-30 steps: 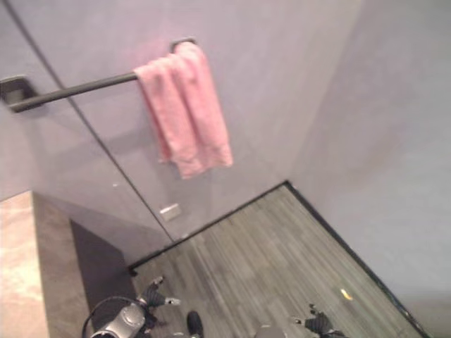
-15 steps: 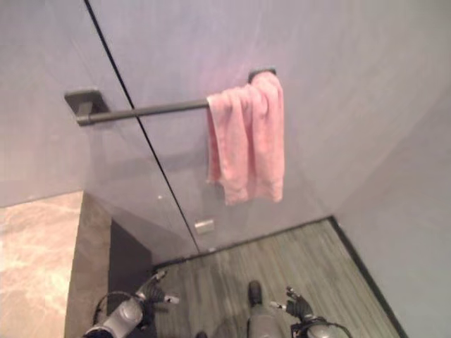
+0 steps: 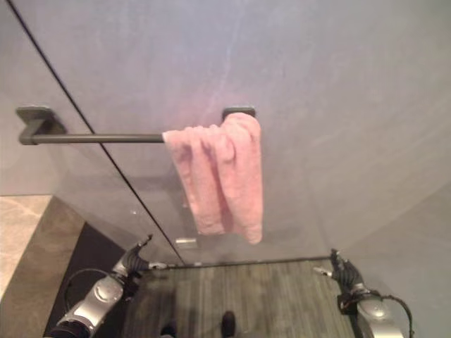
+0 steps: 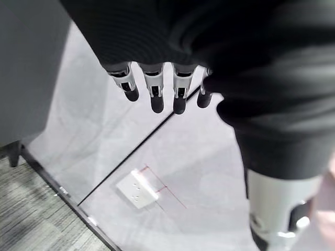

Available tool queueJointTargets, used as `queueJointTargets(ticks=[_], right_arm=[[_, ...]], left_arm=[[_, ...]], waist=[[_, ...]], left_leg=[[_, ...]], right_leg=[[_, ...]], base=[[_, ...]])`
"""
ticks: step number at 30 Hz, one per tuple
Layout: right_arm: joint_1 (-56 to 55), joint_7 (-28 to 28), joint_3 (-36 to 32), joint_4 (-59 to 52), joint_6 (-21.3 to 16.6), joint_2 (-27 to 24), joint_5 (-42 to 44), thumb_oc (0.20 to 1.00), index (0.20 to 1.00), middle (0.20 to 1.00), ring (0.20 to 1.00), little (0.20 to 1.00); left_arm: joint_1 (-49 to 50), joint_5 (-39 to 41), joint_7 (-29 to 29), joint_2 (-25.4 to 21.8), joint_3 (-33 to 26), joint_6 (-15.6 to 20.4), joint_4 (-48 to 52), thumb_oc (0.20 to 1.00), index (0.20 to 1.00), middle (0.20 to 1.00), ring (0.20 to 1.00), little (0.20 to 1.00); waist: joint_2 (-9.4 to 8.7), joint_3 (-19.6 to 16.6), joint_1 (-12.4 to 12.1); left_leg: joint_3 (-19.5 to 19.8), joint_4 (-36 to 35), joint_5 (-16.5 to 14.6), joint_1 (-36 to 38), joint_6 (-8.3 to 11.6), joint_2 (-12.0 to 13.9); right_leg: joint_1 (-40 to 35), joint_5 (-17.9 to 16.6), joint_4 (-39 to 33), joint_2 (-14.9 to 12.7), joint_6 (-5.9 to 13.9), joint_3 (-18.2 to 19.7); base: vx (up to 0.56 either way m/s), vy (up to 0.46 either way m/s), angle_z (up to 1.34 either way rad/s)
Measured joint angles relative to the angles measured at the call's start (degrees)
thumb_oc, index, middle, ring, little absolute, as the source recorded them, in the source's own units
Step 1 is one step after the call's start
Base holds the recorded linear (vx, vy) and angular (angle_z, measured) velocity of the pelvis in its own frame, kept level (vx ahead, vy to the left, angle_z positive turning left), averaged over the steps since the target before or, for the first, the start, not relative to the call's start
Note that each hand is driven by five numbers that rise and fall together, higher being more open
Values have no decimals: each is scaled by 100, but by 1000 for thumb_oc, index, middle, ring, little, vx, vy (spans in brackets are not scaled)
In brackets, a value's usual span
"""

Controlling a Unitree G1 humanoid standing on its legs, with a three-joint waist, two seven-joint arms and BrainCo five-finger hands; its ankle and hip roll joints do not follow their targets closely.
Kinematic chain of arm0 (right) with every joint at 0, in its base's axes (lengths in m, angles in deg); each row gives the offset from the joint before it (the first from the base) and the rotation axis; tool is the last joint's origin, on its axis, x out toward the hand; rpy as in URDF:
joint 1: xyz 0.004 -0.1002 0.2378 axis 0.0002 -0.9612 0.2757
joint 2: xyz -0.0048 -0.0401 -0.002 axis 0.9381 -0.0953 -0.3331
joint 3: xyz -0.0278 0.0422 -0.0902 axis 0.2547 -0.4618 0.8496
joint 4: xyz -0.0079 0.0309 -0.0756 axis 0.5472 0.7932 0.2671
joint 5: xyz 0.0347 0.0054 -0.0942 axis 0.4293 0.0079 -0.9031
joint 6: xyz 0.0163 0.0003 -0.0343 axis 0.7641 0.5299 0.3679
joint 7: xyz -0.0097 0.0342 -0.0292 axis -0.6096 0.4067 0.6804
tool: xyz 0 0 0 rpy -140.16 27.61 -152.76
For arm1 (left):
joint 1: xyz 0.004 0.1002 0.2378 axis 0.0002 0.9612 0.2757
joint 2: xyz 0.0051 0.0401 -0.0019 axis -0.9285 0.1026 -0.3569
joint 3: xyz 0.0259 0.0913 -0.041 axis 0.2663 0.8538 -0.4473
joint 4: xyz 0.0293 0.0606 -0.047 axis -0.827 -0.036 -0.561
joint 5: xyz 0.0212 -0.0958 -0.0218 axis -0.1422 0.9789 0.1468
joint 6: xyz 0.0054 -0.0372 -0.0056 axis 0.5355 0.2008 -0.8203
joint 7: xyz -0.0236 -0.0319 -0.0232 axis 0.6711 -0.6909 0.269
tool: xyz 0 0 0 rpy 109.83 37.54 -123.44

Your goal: Put brush and paste in cup on sink, flatten towel.

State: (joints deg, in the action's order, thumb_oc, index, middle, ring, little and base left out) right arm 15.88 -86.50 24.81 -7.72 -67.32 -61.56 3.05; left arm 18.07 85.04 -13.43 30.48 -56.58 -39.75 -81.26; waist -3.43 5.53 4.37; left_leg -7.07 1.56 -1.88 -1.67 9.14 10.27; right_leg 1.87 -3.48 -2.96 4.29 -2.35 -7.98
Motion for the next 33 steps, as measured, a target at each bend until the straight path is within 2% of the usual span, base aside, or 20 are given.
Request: queueJointTargets(ticks=[2,5,6,8,10,12,15,18,22,26,33], right_arm=[[-18,-33,-206,-123,3,-46,116,1000,1000,1000,1000,1000],[176,-86,-137,-206,2,-167,166,1000,1000,1000,1000,1000],[333,-94,-57,-207,-1,-206,163,1000,1000,1000,1000,1000],[513,-93,26,-219,0,-220,163,1000,1000,1000,1000,1000],[755,-80,228,-234,3,-252,156,1000,1000,1000,1000,1000],[1188,-69,524,-408,7,-307,147,1000,1000,1000,1000,1000],[1585,-62,738,-496,4,-312,142,1000,1000,1000,1000,1000],[1931,-66,894,-457,1,-341,140,1000,1000,1000,1000,1000],[2524,-54,1395,131,23,-361,147,1000,1000,1000,1000,1000],[2900,-68,1773,519,68,-357,169,1000,1000,1000,1000,1000],[3243,-103,2388,622,284,-219,301,1000,1000,1000,1000,1000]], left_arm=[[-33,3,45,-123,11,43,393,1000,1000,1000,1000,1000],[-276,17,60,-220,16,95,428,1000,1000,1000,1000,1000],[-338,93,58,-228,17,128,436,1000,1000,1000,1000,1000],[-367,129,57,-227,20,137,431,1000,1000,1000,1000,1000],[-414,199,55,-244,36,130,421,1000,1000,1000,1000,1000],[-706,446,59,-250,144,130,433,1000,1000,1000,1000,1000],[-1013,605,60,-360,292,145,441,1000,1000,1000,1000,1000],[-1225,784,143,-401,404,154,449,1000,1000,1000,1000,1000],[-1427,1088,227,-366,803,190,449,1000,1000,1000,1000,1000],[-1819,1345,278,-65,1186,245,291,1000,1000,1000,1000,1000],[-2228,1579,312,546,1383,248,-50,1000,1000,1000,1000,1000]], waist=[[115,9,69],[189,-22,108],[230,-33,108],[274,-47,101],[261,-51,48],[262,-51,-7],[245,-72,-62],[226,-90,-58],[204,-112,-58],[207,-154,-47],[268,-268,-39]], left_leg=[[-169,-414,72,305,-53,-31],[-178,-491,93,483,-73,-96],[-249,-479,178,578,-200,-96],[-324,-521,207,635,-242,-109],[-420,-604,207,669,-244,-199],[-484,-649,212,697,-395,-384],[-590,-670,174,773,-501,-504],[-599,-670,168,772,-570,-578],[-615,-670,168,788,-608,-619],[-624,-673,160,899,-620,-626],[-622,-670,168,891,-611,-612]], right_leg=[[-91,55,-23,58,-19,-24],[-82,38,-17,77,-10,-15],[-62,13,-10,89,-4,20],[-33,-14,1,80,14,50],[26,-61,26,0,84,127],[30,-141,-3,-168,208,208],[-2,-164,-5,-288,296,285],[-7,-180,-15,-368,334,289],[-42,-248,-68,-398,359,292],[-213,-271,-196,-401,398,294],[-200,-273,-197,-388,401,297]], base=[[61,151,5],[28,125,1],[17,79,-8],[17,107,-10],[-5,92,-18],[-12,70,-12],[-7,59,-10],[-2,14,-2],[0,0,0],[0,0,0],[-2,-22,-1]])
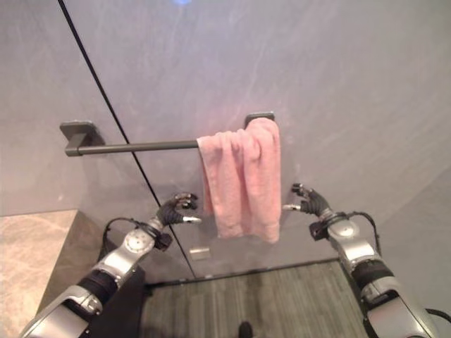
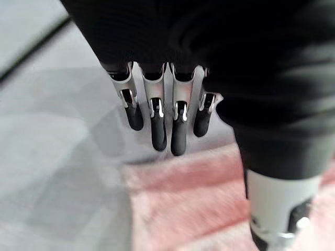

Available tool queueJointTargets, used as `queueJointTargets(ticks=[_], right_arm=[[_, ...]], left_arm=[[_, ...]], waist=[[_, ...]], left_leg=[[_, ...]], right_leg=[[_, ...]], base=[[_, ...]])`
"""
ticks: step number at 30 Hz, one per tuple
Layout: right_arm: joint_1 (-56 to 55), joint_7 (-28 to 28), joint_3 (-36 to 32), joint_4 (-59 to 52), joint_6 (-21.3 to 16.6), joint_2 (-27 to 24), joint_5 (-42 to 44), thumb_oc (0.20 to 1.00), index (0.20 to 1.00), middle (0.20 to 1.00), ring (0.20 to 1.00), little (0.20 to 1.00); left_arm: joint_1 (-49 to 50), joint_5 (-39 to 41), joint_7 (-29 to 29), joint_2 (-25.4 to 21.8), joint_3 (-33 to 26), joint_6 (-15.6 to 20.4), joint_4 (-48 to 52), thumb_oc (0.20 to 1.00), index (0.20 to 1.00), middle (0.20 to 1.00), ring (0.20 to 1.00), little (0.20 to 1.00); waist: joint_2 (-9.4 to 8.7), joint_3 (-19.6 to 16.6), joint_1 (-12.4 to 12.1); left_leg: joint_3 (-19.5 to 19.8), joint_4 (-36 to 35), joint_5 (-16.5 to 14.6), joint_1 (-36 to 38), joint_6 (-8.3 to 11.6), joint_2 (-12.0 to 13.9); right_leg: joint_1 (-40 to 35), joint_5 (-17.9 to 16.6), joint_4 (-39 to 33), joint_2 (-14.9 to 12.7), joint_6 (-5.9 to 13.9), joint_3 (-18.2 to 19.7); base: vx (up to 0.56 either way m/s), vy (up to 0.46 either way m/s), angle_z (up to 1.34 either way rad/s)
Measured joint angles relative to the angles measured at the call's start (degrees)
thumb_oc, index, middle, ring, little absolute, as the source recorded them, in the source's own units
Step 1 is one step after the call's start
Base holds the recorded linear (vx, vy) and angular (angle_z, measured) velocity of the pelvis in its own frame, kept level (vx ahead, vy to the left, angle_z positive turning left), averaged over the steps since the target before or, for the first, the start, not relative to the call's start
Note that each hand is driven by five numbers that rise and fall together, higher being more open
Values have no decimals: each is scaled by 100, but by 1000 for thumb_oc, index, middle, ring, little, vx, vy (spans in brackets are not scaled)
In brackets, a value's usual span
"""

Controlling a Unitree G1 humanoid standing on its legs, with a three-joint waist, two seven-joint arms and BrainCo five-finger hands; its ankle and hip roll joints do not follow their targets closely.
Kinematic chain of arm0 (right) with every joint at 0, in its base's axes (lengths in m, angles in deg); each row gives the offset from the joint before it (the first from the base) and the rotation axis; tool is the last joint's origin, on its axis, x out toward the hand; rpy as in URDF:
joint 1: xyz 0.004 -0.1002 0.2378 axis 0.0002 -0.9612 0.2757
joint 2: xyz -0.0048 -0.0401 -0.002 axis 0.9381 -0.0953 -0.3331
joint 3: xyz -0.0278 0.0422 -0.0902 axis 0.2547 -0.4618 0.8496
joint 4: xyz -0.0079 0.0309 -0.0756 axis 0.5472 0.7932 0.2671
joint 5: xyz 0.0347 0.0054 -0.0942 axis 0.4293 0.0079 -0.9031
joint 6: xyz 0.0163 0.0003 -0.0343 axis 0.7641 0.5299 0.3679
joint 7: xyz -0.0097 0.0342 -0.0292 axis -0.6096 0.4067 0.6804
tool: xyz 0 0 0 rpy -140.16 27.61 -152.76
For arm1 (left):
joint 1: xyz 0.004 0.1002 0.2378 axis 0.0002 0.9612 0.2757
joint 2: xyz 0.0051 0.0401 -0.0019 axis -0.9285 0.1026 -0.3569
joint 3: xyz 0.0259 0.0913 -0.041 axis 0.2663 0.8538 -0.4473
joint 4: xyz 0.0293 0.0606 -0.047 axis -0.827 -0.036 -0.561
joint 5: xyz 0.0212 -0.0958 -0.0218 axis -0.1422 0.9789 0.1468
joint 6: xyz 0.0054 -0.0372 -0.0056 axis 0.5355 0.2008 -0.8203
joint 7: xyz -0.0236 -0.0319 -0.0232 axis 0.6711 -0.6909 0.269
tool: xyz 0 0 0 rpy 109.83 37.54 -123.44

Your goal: Put brush and paste in cup on sink, flatten towel.

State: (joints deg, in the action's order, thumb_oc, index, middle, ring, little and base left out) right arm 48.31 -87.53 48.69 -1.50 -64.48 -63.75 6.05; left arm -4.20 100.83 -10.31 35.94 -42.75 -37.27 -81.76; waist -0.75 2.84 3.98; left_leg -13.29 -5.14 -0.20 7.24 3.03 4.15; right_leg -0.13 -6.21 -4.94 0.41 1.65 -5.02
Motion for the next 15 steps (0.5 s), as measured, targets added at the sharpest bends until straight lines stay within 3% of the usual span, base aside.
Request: queueJointTargets(ticks=[9,10,11,12,13,15], right_arm=[[280,-103,500,57,134,474,201,1000,1000,1000,1000,1000],[296,-100,500,96,135,553,202,589,589,589,589,589],[300,-102,500,96,135,564,202,451,451,451,451,451],[312,-92,500,101,138,583,202,451,451,451,451,451],[326,-88,500,101,154,620,202,200,200,200,200,200],[347,-90,498,100,159,684,202,200,200,200,200,200]], left_arm=[[-207,404,-3,279,102,-7,-67,1000,1000,1000,1000,1000],[-207,448,-3,281,105,-8,-67,1000,1000,1000,1000,1000],[-207,448,-3,280,105,-8,-67,200,200,200,200,200],[-209,490,9,278,121,-9,-66,200,200,200,200,200],[-219,621,31,264,204,-13,-66,200,200,200,200,200],[-224,734,86,263,300,-16,-60,200,200,200,200,200]], waist=[[-56,-100,10],[-59,-112,10],[-59,-112,9],[-60,-115,8],[-63,-127,9],[-63,-145,9]], left_leg=[[22,20,20,-29,27,47],[22,19,20,-29,27,47],[22,18,20,-29,27,46],[22,18,20,-29,27,46],[21,17,21,-28,29,45],[21,13,21,-27,29,45]], right_leg=[[17,-14,1,41,-21,-25],[17,-15,1,42,-21,-24],[17,-15,1,41,-22,-24],[17,-15,1,40,-22,-25],[18,-14,1,39,-23,-25],[17,-12,1,39,-26,-26]], base=[[-3,-20,0],[0,0,0],[0,0,0],[0,0,0],[0,0,0],[0,0,0]])
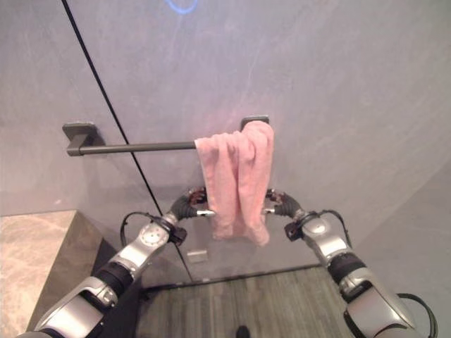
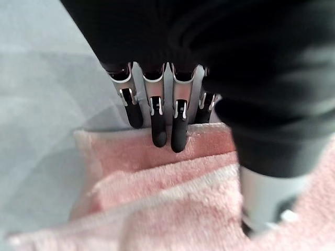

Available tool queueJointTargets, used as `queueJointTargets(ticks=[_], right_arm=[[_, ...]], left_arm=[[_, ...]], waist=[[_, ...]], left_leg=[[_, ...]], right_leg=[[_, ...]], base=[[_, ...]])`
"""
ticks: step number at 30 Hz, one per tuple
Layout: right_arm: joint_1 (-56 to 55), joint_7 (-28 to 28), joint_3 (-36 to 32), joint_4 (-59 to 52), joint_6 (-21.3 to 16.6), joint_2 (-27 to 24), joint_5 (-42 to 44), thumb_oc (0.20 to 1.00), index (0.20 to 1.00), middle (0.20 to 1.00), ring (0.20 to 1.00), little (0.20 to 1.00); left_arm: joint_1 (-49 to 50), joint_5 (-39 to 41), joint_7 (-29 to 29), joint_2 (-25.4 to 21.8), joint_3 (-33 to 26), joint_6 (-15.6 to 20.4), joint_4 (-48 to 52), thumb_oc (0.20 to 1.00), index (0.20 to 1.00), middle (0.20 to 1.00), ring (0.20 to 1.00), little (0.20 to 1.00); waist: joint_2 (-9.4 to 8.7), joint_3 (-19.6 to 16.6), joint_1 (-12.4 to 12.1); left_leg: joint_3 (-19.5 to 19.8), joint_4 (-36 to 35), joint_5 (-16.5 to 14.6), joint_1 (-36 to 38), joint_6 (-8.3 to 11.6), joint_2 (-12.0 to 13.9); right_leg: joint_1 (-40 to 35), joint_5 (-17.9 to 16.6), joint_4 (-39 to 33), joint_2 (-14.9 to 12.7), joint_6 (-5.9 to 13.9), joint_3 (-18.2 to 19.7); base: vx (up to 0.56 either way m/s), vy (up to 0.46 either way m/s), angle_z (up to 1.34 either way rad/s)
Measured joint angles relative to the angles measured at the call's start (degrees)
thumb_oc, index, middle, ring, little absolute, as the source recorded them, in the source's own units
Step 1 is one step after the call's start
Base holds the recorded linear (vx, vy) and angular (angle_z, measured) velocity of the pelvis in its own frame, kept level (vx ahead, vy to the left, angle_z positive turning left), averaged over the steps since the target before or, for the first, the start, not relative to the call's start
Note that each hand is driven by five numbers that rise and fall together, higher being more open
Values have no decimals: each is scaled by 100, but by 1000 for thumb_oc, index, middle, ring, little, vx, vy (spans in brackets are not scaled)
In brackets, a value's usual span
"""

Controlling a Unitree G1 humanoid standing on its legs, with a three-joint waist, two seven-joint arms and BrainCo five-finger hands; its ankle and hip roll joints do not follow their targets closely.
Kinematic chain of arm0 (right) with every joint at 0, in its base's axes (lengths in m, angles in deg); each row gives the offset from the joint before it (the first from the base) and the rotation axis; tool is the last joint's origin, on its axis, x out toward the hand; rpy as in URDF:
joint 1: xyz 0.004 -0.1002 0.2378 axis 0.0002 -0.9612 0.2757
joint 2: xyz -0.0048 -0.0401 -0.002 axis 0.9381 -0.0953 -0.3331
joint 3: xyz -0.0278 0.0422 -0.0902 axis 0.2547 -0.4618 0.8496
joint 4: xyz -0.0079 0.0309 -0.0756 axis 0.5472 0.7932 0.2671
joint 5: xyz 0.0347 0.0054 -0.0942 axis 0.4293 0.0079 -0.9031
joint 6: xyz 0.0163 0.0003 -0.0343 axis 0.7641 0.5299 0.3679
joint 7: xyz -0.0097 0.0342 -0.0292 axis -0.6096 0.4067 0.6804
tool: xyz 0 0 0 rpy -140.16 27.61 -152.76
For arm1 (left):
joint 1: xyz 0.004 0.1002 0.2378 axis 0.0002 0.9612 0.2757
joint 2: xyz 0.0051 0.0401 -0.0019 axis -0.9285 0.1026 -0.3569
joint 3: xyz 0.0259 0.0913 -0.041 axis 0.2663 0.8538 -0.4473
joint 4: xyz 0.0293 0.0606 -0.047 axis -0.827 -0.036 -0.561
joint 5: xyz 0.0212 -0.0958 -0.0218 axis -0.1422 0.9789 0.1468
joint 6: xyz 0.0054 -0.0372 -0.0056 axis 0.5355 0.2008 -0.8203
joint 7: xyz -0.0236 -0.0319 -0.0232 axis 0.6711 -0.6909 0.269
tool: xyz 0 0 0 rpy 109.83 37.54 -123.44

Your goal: Put brush and paste in cup on sink, flatten towel.

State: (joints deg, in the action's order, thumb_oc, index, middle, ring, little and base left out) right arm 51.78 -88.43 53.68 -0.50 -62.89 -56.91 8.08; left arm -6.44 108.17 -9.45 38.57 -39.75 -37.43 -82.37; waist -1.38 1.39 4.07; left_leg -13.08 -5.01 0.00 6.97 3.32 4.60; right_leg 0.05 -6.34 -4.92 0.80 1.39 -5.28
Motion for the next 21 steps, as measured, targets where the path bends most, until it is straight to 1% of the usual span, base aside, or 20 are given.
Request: queueJointTargets(ticks=[3,5,7,13,14,17,18,19,21], right_arm=[[53,8,-3,-33,-1,179,1,200,200,200,200,200],[52,5,-3,-356,-1,228,2,200,200,200,200,200],[22,4,-53,-644,-5,225,2,200,200,200,200,200],[-86,14,-84,-758,-3,204,1,200,200,200,200,200],[-289,16,-273,-1107,-13,156,2,200,200,200,200,200],[-393,22,-333,-1388,-32,57,3,200,200,200,200,200],[-764,23,-734,-2063,-51,-43,32,200,200,200,200,200],[-1016,24,-989,-2467,-99,-81,83,200,200,200,200,200],[-1265,39,-1264,-2829,-279,-109,258,200,200,200,200,200]], left_arm=[[0,152,37,3,8,-20,21,200,200,200,200,200],[4,155,38,-11,4,-28,103,200,200,200,200,200],[35,156,38,-43,-3,-38,124,200,200,200,200,200],[50,155,39,-56,-15,-114,335,200,200,200,200,200],[153,153,35,-80,-75,-120,626,200,200,200,200,200],[194,150,39,-90,-89,-120,864,200,200,200,200,200],[364,92,36,-296,-193,-166,1541,200,200,200,200,200],[490,80,32,-427,-344,-160,1994,200,200,200,200,200],[603,31,20,-540,-631,-7,2465,200,200,200,200,200]], waist=[[0,-15,-8],[-3,-19,-27],[-17,-28,-22],[-37,-40,-22],[-36,-40,-27],[-36,-40,-23],[-37,-39,-23],[-36,-39,-24],[-37,-39,-22]], left_leg=[[4,-4,0,-1,0,1],[15,-10,0,-1,0,-4],[16,-14,-1,0,-2,-10],[20,-18,-5,1,-7,-13],[25,-20,-4,0,-7,-13],[22,-20,-5,4,-7,-13],[24,-23,-6,2,-8,-12],[24,-25,-7,7,-8,-11],[22,-26,-9,15,-9,-9]], right_leg=[[-1,2,1,1,-6,-8],[-6,1,1,-3,-9,-18],[-7,-5,2,-10,-18,-22],[-12,-10,2,-15,-24,-31],[-12,-9,2,-15,-24,-35],[-17,6,2,-15,-2,-34],[-13,16,1,-13,10,-34],[-19,18,1,-12,10,-34],[-30,23,1,-14,14,-35]], base=[[0,0,0],[6,5,4],[0,0,0],[0,0,0],[0,0,0],[10,3,0],[0,0,0],[0,0,0],[0,0,0]])
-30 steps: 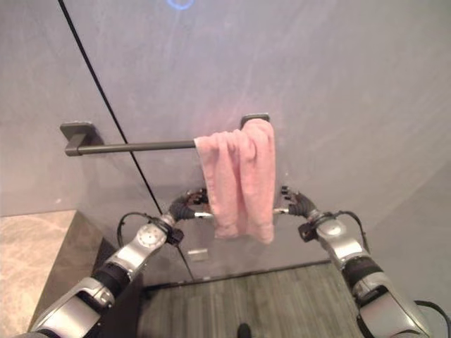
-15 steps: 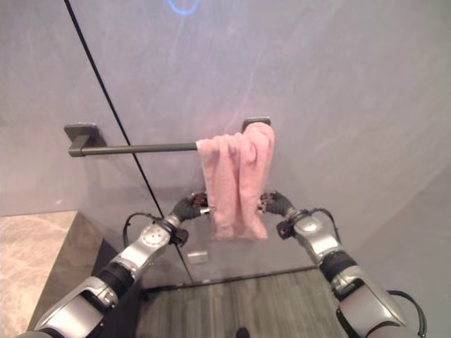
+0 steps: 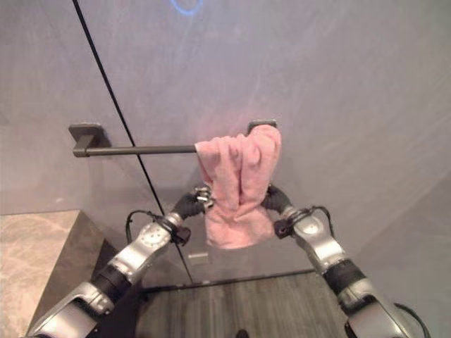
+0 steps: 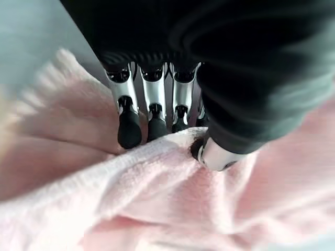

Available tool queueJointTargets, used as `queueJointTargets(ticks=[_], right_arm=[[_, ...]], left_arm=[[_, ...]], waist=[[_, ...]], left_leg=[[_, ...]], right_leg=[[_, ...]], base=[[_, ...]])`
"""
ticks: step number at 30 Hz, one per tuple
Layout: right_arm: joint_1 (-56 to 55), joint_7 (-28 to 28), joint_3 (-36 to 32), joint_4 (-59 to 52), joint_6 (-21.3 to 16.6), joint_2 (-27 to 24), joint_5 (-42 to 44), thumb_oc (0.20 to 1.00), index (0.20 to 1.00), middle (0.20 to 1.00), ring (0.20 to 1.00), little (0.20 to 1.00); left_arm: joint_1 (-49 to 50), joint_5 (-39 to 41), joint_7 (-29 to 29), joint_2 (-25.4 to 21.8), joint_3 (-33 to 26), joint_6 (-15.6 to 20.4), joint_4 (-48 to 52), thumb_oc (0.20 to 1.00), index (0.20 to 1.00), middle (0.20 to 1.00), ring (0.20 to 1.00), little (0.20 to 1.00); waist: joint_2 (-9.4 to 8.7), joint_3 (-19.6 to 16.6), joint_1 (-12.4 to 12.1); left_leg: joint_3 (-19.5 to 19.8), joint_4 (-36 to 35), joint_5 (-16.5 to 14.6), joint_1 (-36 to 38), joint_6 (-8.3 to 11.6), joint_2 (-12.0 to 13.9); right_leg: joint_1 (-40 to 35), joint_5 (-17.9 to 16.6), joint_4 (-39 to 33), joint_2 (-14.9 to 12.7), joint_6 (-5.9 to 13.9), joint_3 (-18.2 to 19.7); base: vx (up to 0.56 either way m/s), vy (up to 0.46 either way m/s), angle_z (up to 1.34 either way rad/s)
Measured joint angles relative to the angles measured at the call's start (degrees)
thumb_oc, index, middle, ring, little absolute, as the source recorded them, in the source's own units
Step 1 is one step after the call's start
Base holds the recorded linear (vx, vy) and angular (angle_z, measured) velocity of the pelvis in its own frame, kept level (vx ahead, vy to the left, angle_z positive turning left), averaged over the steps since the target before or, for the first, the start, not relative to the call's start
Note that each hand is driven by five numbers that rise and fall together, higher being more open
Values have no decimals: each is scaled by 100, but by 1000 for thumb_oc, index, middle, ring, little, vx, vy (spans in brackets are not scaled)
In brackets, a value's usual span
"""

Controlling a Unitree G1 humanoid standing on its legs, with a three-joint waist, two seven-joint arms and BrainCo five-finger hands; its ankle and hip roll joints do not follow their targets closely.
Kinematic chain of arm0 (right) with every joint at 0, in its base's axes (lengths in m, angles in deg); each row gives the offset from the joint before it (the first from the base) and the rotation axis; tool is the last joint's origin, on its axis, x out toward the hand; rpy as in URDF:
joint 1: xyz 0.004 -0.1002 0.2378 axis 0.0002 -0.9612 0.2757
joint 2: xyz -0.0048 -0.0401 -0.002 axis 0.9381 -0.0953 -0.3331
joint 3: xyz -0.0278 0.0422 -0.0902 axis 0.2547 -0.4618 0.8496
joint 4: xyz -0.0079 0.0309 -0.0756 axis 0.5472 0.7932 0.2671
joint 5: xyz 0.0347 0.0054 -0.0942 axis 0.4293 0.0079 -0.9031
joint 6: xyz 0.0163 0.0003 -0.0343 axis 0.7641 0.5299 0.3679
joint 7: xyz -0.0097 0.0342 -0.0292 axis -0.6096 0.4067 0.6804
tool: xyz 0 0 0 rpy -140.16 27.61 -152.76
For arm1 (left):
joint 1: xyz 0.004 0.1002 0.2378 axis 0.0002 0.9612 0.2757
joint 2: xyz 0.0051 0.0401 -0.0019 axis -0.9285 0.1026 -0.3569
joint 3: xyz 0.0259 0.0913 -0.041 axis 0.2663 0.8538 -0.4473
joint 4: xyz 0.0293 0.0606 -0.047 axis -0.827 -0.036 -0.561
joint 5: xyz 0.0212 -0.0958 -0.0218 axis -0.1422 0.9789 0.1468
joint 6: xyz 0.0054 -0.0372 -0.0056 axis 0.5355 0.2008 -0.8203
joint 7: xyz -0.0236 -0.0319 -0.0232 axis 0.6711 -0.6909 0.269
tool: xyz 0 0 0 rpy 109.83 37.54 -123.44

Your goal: Put brush and paste in cup on sink, flatten towel.

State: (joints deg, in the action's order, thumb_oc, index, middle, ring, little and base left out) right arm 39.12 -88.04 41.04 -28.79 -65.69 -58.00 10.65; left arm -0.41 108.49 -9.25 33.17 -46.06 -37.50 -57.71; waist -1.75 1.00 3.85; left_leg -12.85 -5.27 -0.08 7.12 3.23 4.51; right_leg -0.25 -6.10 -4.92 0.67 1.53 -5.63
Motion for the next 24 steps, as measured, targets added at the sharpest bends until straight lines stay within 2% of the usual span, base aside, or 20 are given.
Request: queueJointTargets(ticks=[2,3,6,8,11,13,14,16,17,19,21,24], right_arm=[[-152,66,-173,-450,-3,-84,20,200,200,200,200,200],[-289,85,-355,-1048,-114,-106,93,200,200,200,200,200],[-303,77,-424,-1726,-402,-99,189,200,200,200,200,200],[-281,87,-427,-1823,-511,-64,218,200,200,200,200,200],[-319,55,-357,-2160,-637,160,440,200,200,200,200,200],[-308,38,-211,-2236,-643,229,618,200,200,200,200,200],[-294,11,12,-2234,-637,221,627,200,200,200,200,200],[-297,-40,138,-2211,-611,212,621,200,200,200,200,200],[-248,-38,195,-2131,-611,256,602,200,200,200,200,200],[-221,-15,359,-1992,-611,339,508,200,200,200,200,200],[-213,44,673,-1617,-554,478,342,200,200,200,200,200],[-220,73,767,-1141,-490,554,223,200,200,200,200,200]], left_arm=[[49,-112,-57,-42,-301,22,452,200,200,200,200,200],[164,-145,-155,-53,-597,87,978,200,200,200,200,200],[483,-224,-271,-83,-764,207,1374,200,200,200,200,200],[515,-300,-406,-86,-841,282,1556,200,200,200,200,200],[956,-694,-601,-108,-1360,493,2294,200,200,200,200,200],[1123,-784,-702,-103,-1603,618,2480,200,200,200,200,200],[1329,-789,-715,-121,-1733,661,2533,200,200,200,200,200],[1457,-792,-727,-178,-1751,658,2533,200,200,200,200,200],[1647,-832,-738,-185,-1852,681,2541,200,200,200,200,200],[2012,-819,-834,-153,-1943,696,2521,200,200,200,200,200],[2288,-766,-859,72,-1922,690,2083,200,200,200,200,200],[2336,-713,-874,93,-1857,648,1566,200,200,200,200,200]], waist=[[-4,4,-2],[-6,6,-1],[-26,27,8],[-48,18,-63],[-52,36,-59],[-57,35,-188],[-57,35,-294],[-77,40,-307],[-81,38,-430],[-99,51,-497],[-117,70,-660],[-137,84,-680]], left_leg=[[0,-1,-5,-12,-5,-5],[4,-3,-5,-5,-6,-5],[8,2,-3,-17,-3,-1],[33,1,-3,-24,-4,-2],[112,0,-5,-60,-1,-3],[142,2,-2,-119,3,-2],[171,3,-3,-127,3,-3],[304,3,3,-152,6,-17],[321,4,2,-195,6,-23],[433,3,3,-242,6,-34],[492,5,3,-279,7,-39],[650,6,26,-322,23,-54]], right_leg=[[12,14,0,-6,1,1],[5,14,-1,-5,0,1],[22,16,-1,0,-5,1],[13,20,-1,-7,-9,-19],[9,33,-1,-14,-24,-110],[25,43,-1,-18,-25,-140],[26,50,-1,-24,-28,-173],[18,54,-1,-46,-27,-282],[22,52,-1,-57,-29,-302],[18,60,0,-81,-27,-418],[16,79,0,-90,-40,-478],[15,105,0,-113,-43,-632]], base=[[0,0,0],[0,0,0],[-3,-5,1],[-11,-14,5],[-16,-6,12],[-19,-2,15],[-19,-1,14],[-29,2,27],[-40,5,26],[-45,3,25],[-47,-2,24],[-23,-1,29]])
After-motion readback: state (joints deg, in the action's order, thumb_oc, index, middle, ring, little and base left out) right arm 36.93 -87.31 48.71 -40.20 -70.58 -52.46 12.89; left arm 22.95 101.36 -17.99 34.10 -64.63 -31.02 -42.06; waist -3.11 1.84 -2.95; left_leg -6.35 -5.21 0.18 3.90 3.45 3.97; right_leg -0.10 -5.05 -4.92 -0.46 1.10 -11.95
